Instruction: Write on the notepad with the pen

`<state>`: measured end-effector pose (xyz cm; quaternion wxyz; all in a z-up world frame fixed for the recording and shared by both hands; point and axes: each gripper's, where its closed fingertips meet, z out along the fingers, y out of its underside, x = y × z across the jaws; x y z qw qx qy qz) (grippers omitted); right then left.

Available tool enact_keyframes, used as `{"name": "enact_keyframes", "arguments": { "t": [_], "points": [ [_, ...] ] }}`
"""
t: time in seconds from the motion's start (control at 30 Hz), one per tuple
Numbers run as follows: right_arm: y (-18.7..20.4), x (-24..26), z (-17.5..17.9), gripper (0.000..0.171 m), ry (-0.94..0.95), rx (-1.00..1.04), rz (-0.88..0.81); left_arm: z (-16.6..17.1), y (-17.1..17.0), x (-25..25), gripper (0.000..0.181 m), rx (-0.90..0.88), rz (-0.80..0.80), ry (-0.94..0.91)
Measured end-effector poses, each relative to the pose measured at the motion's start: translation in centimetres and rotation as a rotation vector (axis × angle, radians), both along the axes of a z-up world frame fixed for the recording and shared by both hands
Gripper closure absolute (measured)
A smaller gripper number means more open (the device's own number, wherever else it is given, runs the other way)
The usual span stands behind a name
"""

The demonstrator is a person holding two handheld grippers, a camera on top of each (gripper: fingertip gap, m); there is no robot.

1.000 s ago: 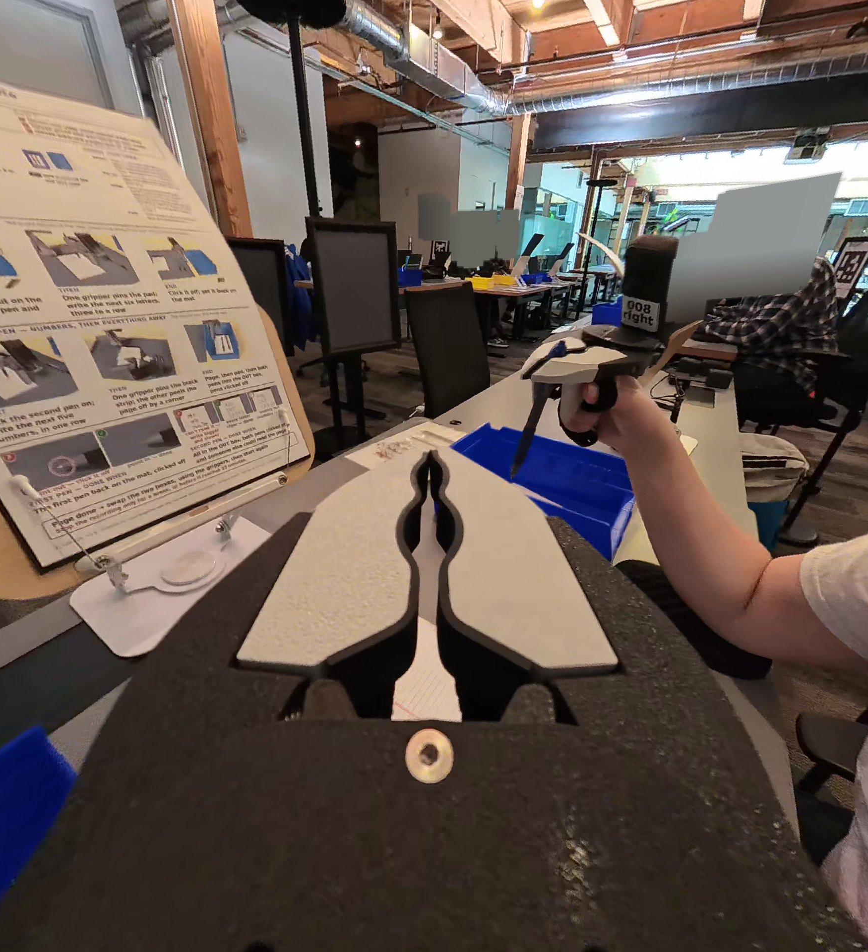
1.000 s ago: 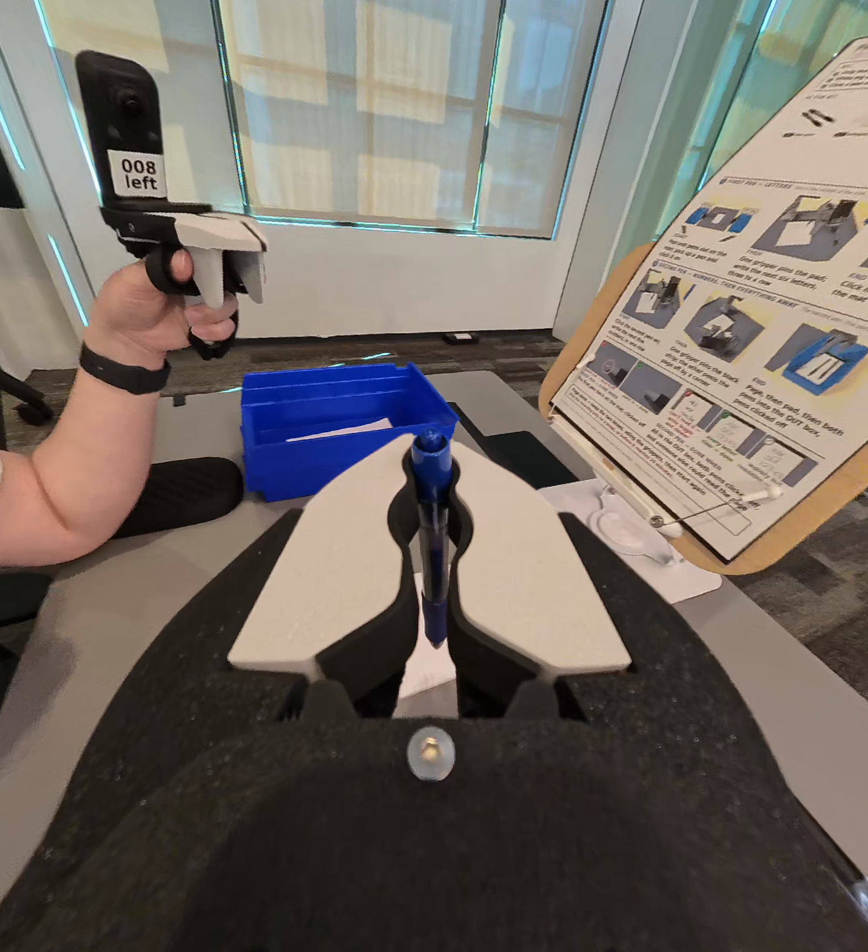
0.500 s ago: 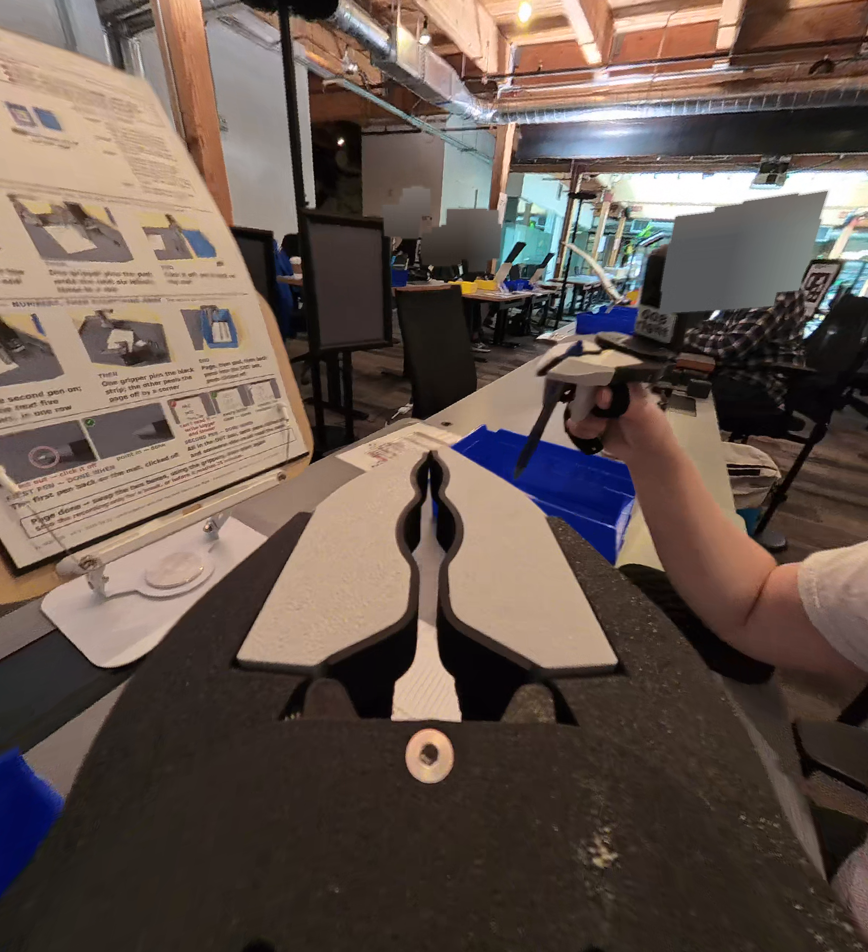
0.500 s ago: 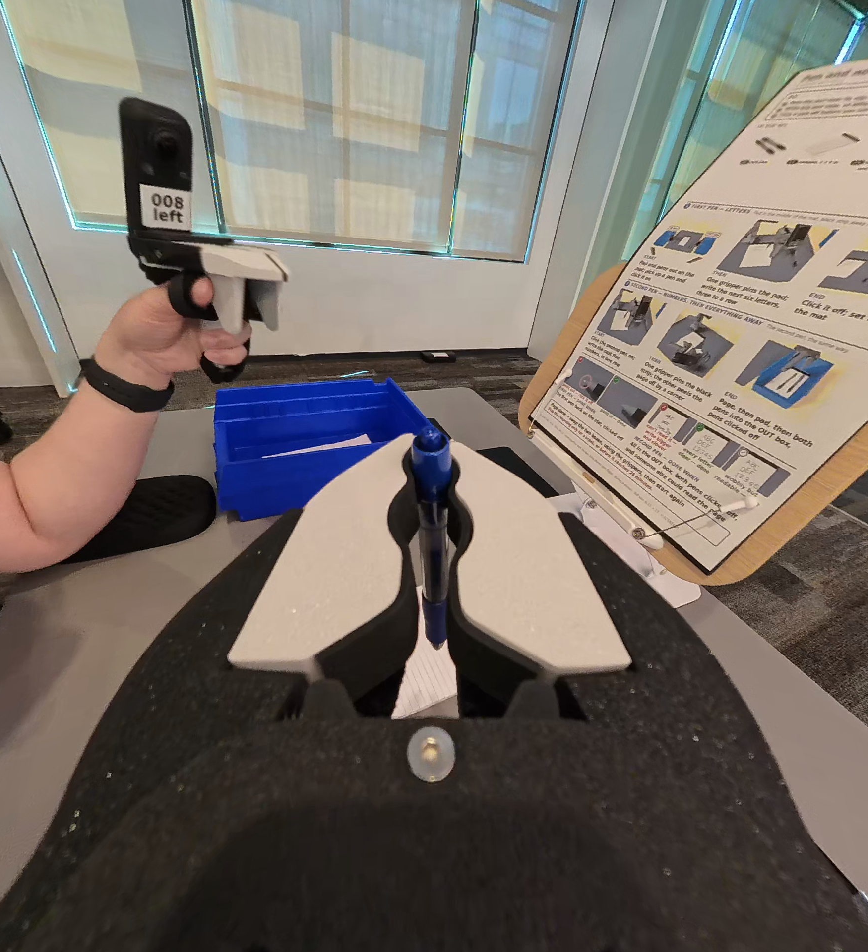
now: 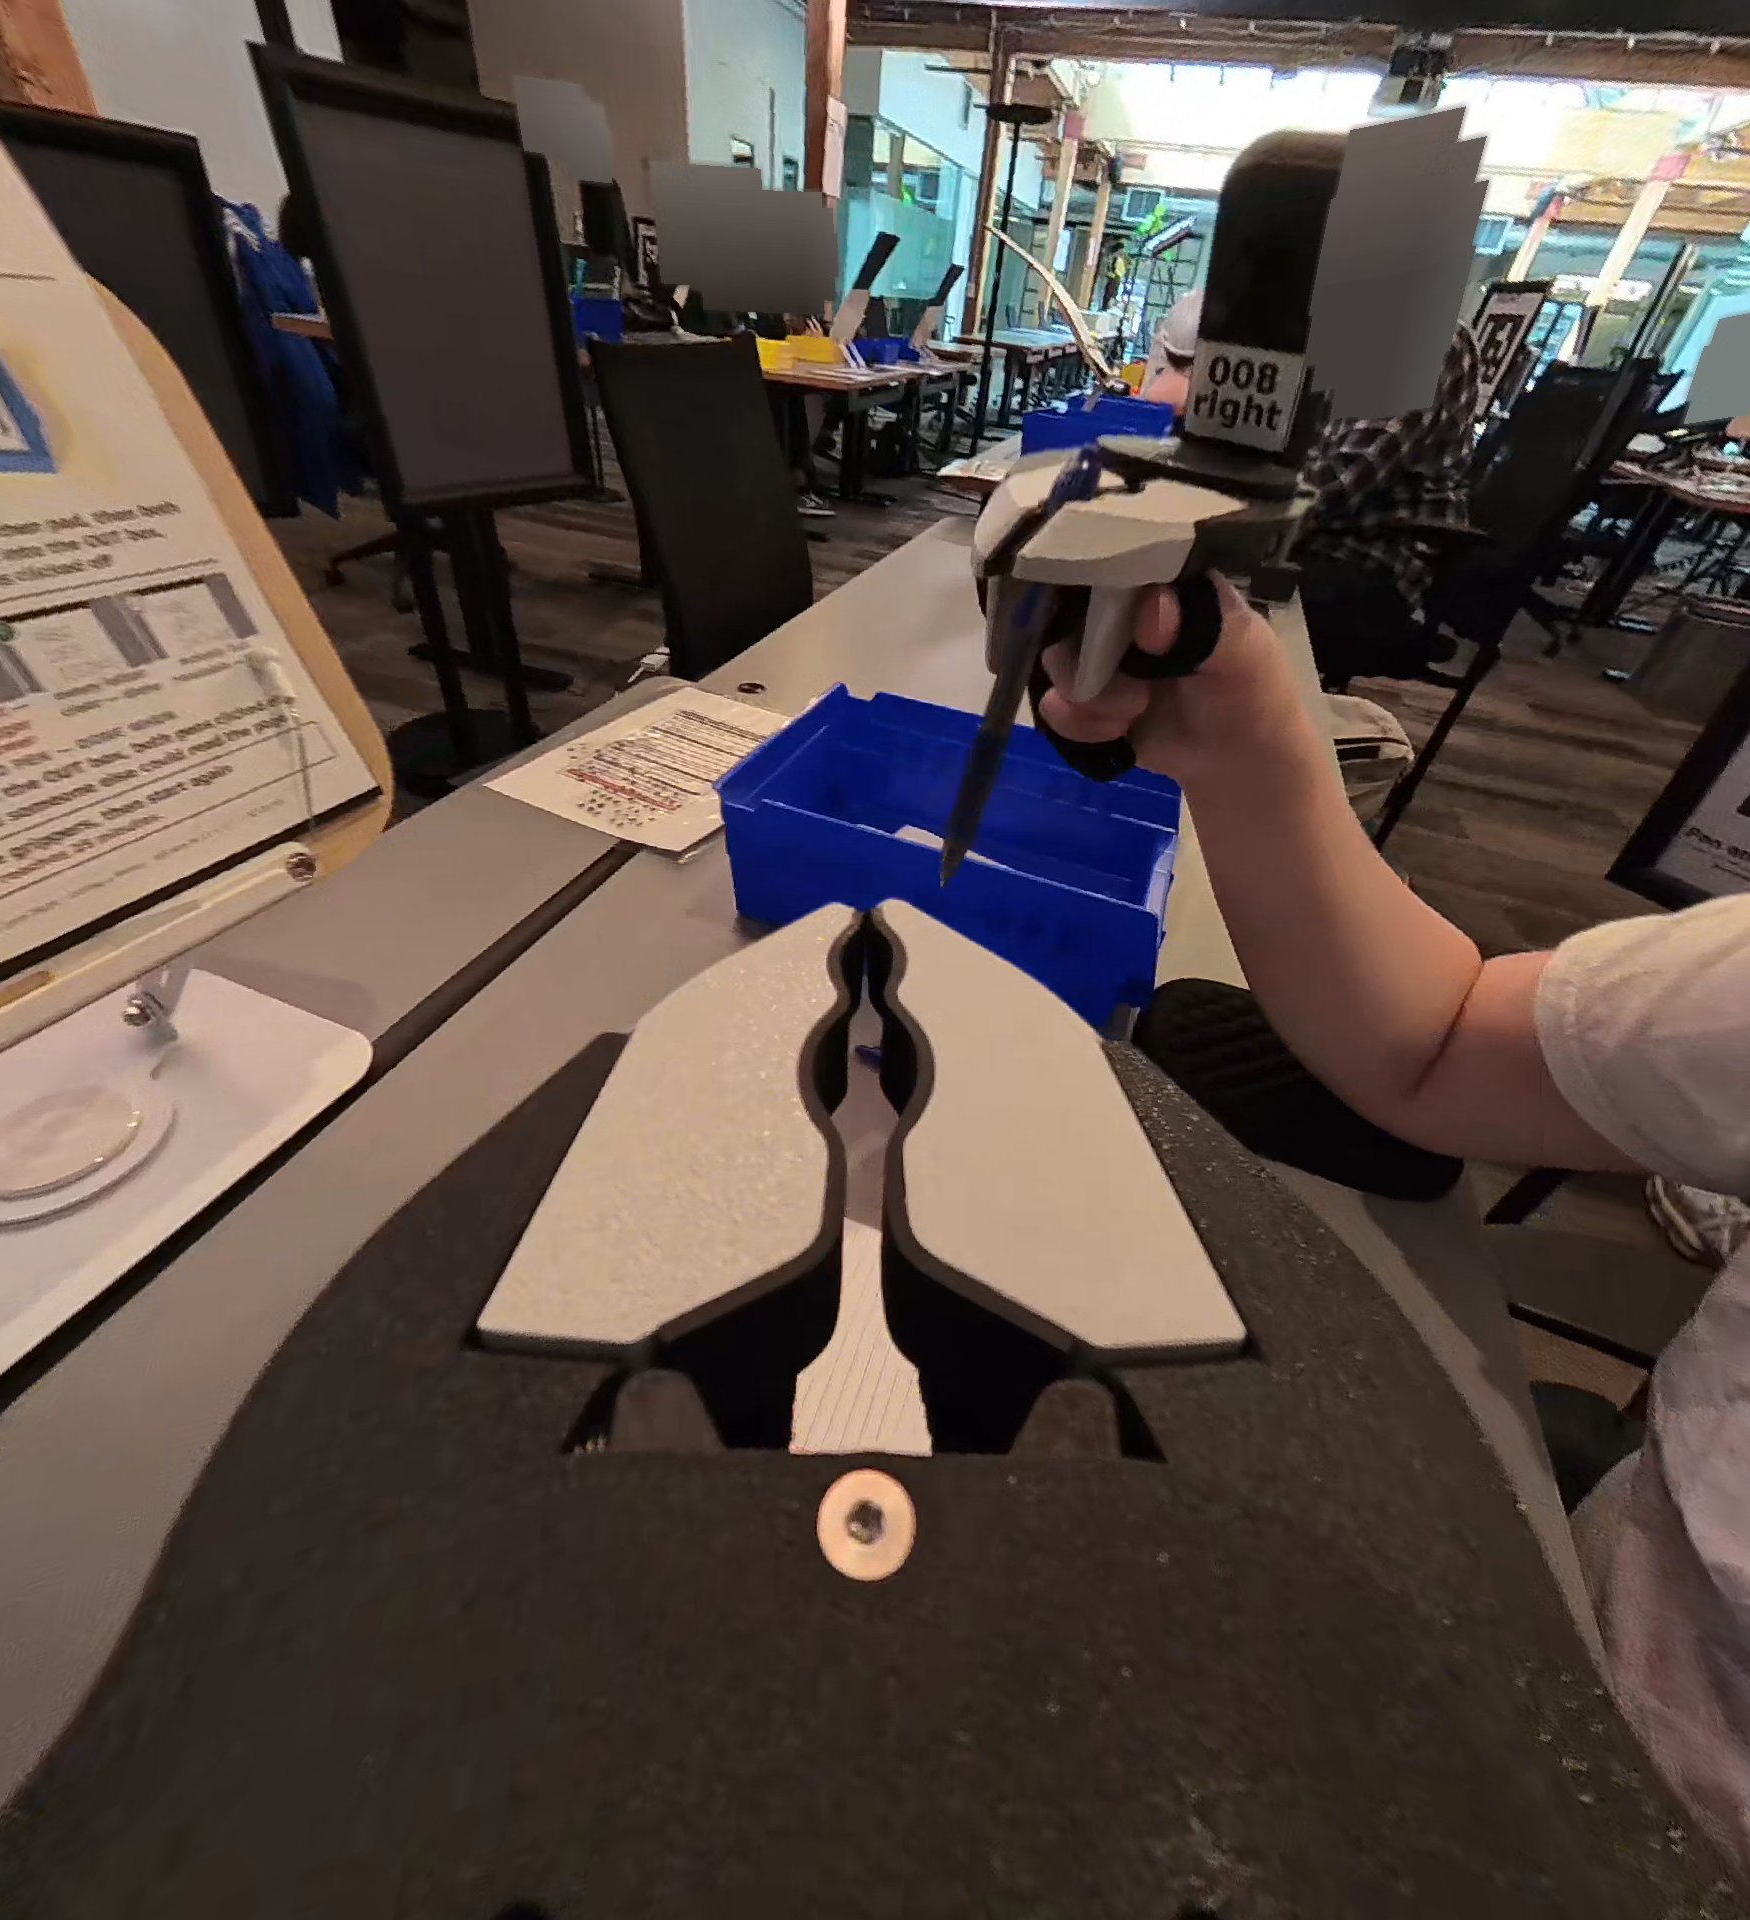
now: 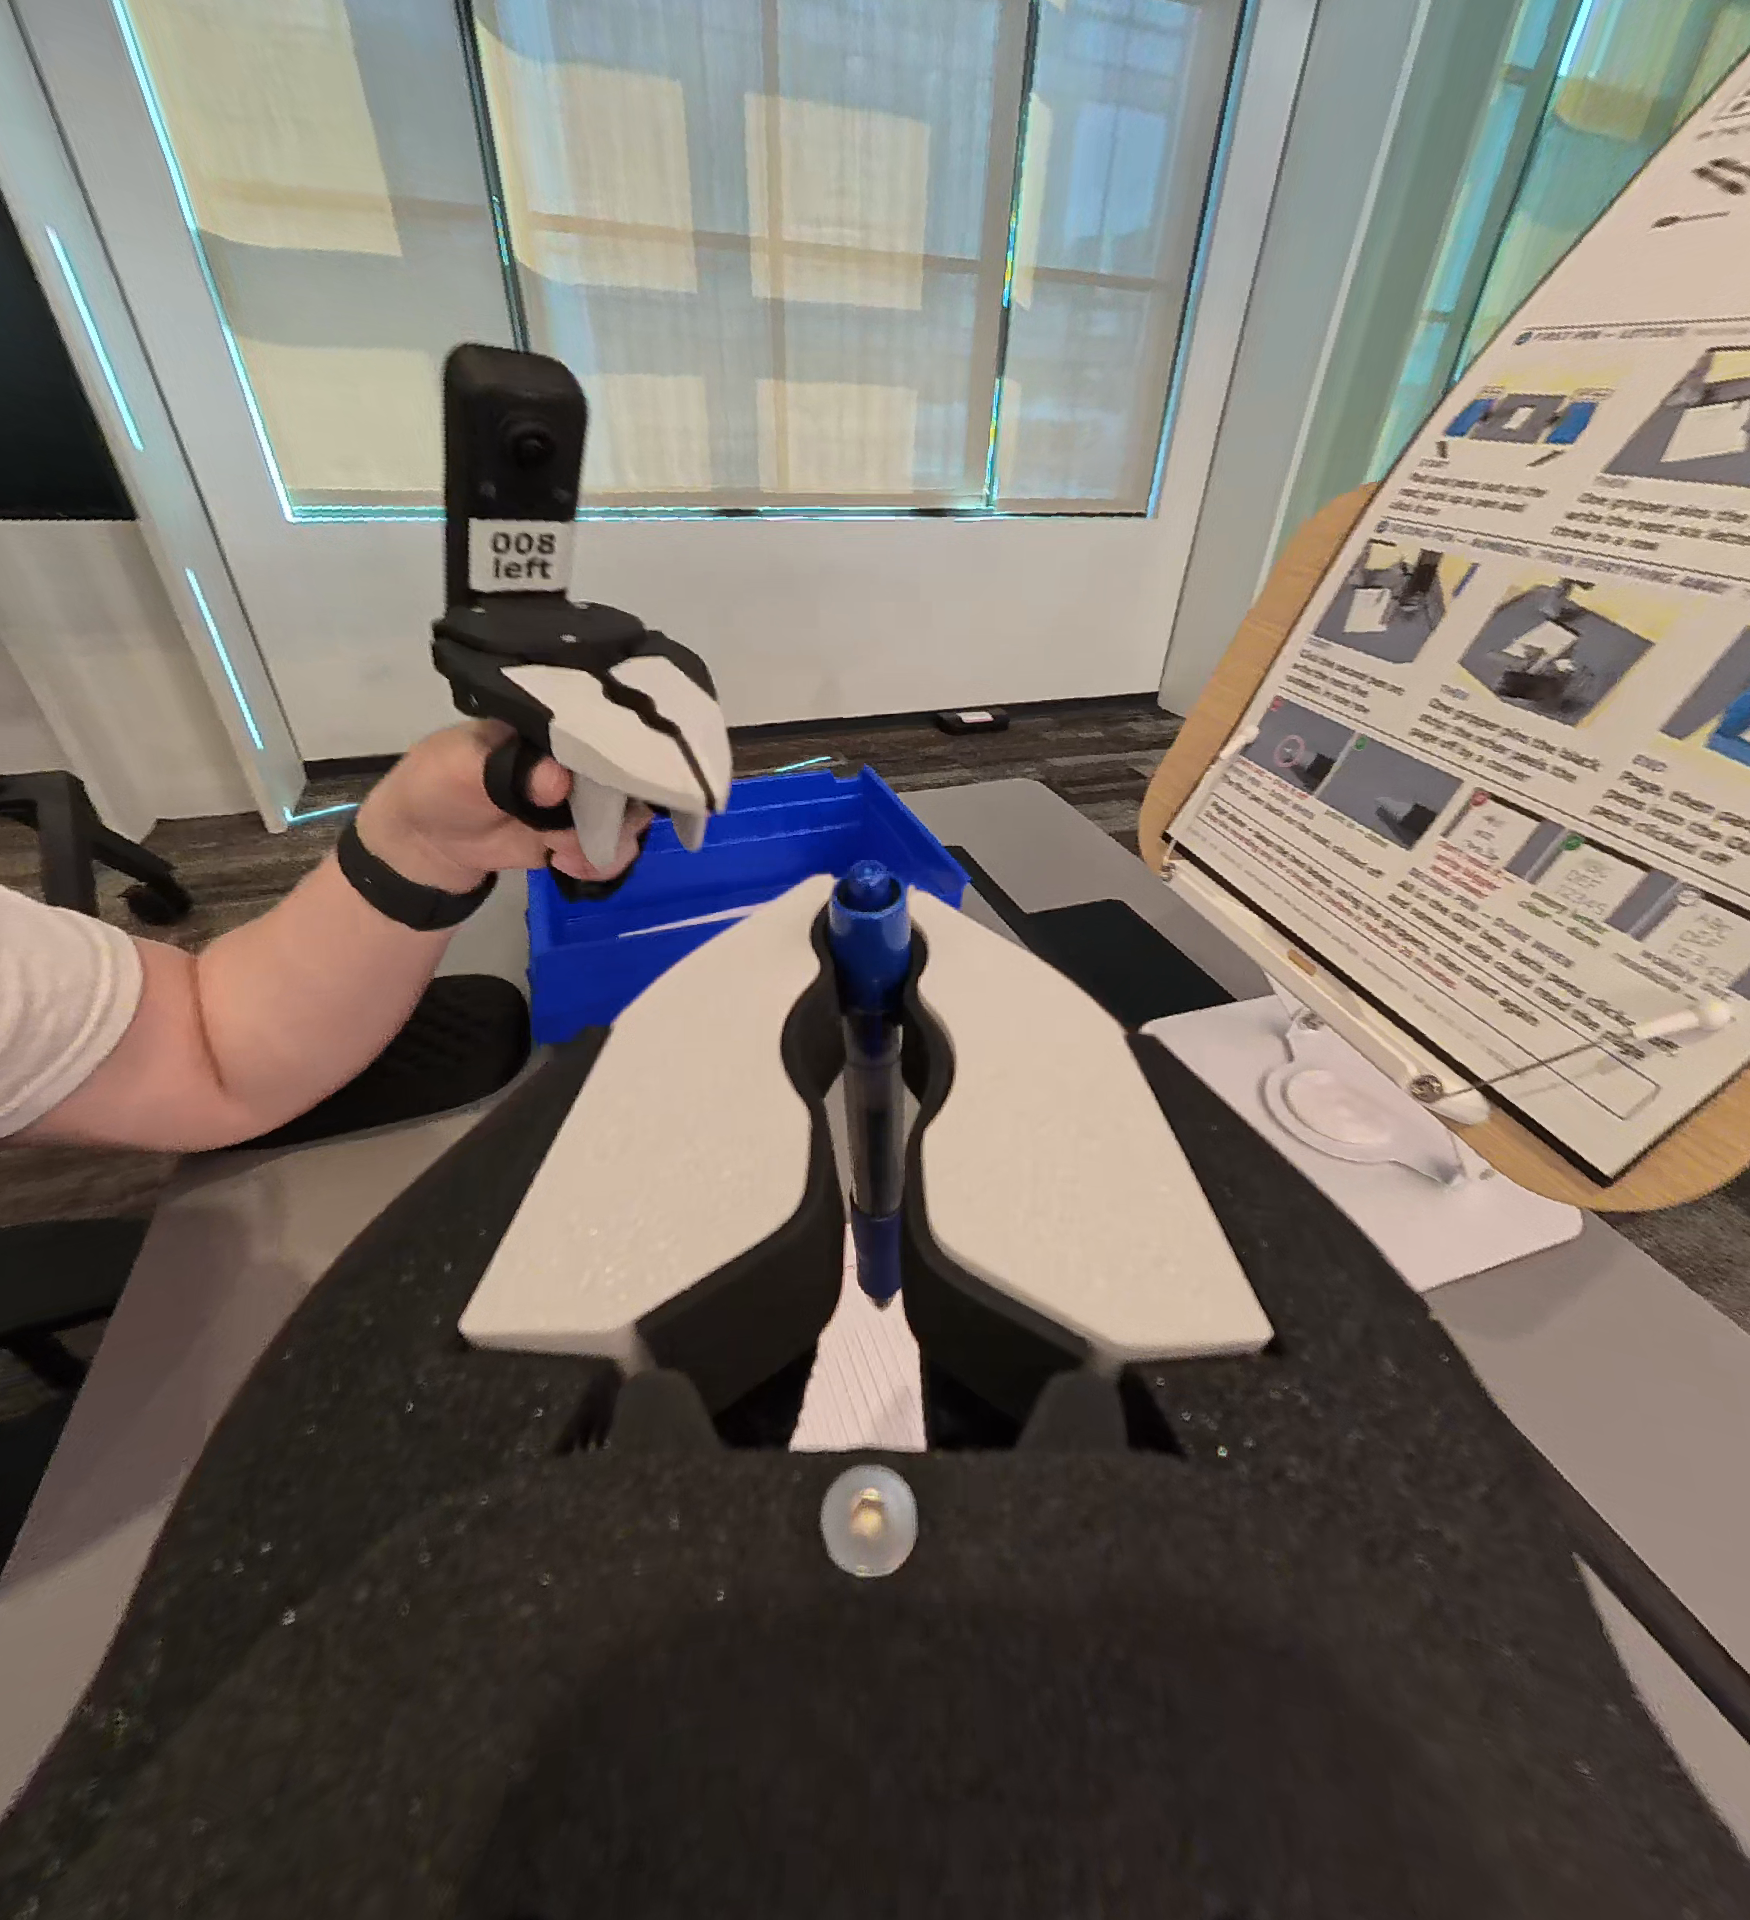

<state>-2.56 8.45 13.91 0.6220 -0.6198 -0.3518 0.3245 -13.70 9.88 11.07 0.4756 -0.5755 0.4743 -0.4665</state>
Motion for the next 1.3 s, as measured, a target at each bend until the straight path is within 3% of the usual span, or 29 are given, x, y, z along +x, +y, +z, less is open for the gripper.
{"name": "enact_keyframes", "arguments": {
  "t": [0.17, 0.33, 0.4, 0.53, 0.8, 0.97, 1.07, 1.3],
  "points": [
    [-0.3, -1.2, -0.2, 0.166, 0.005, -0.006, 0.04, -2.4, -0.6, 2.4, 0.176, 0.058, -0.041, 0.075],
    [-0.7, -4.4, -1.3, 0.166, 0.061, -0.066, 0.191, -4.8, -1.5, 5.6, 0.132, 0.105, -0.094, 0.082],
    [-0.9, -5.4, -1.8, 0.166, 0.051, -0.07, 0.217, -5.8, -2.0, 6.5, 0.127, 0.123, -0.112, 0.099],
    [-1.5, -6.8, -2.2, 0.166, 0.026, -0.066, 0.25, -7.6, -2.8, 7.5, 0.129, 0.12, -0.143, 0.157],
    [-2.0, -7.9, -2.3, 0.166, 0.021, -0.063, 0.287, -6.8, -4.2, 7.8, 0.157, 0.015, -0.243, 0.067],
    [-2.0, -8.1, -2.4, 0.166, 0.025, -0.072, 0.299, -7.5, -4.4, 7.9, 0.155, 0.048, -0.251, 0.106],
    [-2.0, -8.3, -2.5, 0.166, 0.02, -0.072, 0.3, -7.7, -5.1, 8.0, 0.172, 0.056, -0.286, 0.114],
    [-2.2, -8.5, -2.4, 0.166, 0.04, -0.087, 0.327, -7.6, -5.6, 8.3, 0.173, 0.034, -0.305, 0.089]
  ]
}}
